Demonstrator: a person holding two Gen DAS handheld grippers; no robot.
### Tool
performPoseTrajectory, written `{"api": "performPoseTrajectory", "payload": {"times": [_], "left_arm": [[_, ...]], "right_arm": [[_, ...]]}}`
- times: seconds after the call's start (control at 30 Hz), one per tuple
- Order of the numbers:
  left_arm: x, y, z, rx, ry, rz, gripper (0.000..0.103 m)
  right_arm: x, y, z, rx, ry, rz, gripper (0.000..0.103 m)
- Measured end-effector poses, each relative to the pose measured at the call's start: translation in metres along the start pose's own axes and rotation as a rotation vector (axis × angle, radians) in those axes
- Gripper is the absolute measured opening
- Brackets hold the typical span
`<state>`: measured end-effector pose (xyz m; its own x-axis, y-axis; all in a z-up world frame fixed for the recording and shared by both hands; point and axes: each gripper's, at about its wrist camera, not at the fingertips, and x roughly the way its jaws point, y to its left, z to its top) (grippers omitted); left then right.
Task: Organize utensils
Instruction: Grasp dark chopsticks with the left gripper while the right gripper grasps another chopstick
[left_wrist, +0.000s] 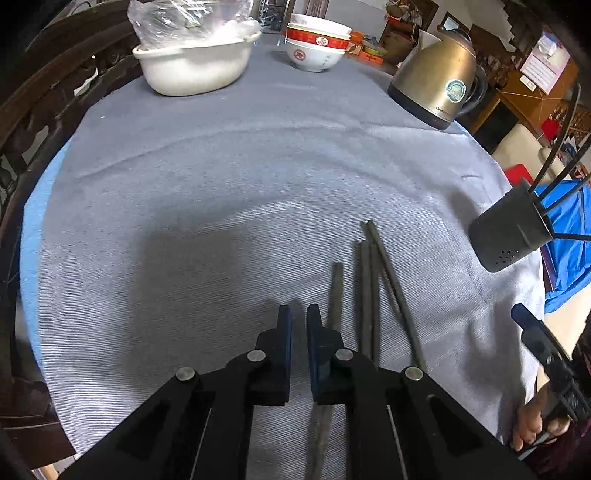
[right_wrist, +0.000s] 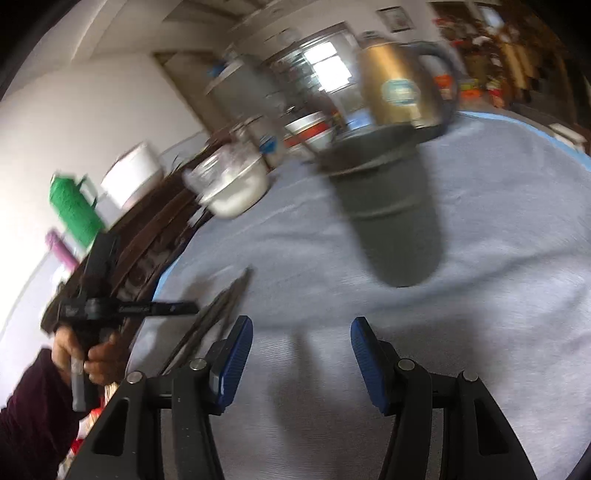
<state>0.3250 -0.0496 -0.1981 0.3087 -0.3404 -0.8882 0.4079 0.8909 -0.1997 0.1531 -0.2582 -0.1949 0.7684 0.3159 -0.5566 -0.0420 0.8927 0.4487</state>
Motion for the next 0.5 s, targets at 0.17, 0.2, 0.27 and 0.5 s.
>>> {"api": "performPoseTrajectory", "payload": {"times": [0.17, 0.2, 0.27, 0.5], "left_arm": [[-0.011, 0.003, -0.003, 0.022, -0.022, -0.031, 0.008], [-0.013, 0.002, -0.004, 0.029, -0.024, -0.036, 0.008], [-0.014, 0.002, -0.005, 0.039, -0.019, -0.050, 0.009], [-0.013, 0.008, -0.013, 0.055, 0.018, -0.086, 0.009]], "right_arm": [[0.039, 0.045, 0.014, -0.105, 0.102, -0.028, 0.046], [0.052, 0.053, 0.018, -0.122, 0.136, -0.041, 0.037], [0.066, 0.059, 0.022, -0.134, 0.169, -0.060, 0.037], [0.112, 0.064, 0.032, -0.094, 0.271, -0.085, 0.024]]}}
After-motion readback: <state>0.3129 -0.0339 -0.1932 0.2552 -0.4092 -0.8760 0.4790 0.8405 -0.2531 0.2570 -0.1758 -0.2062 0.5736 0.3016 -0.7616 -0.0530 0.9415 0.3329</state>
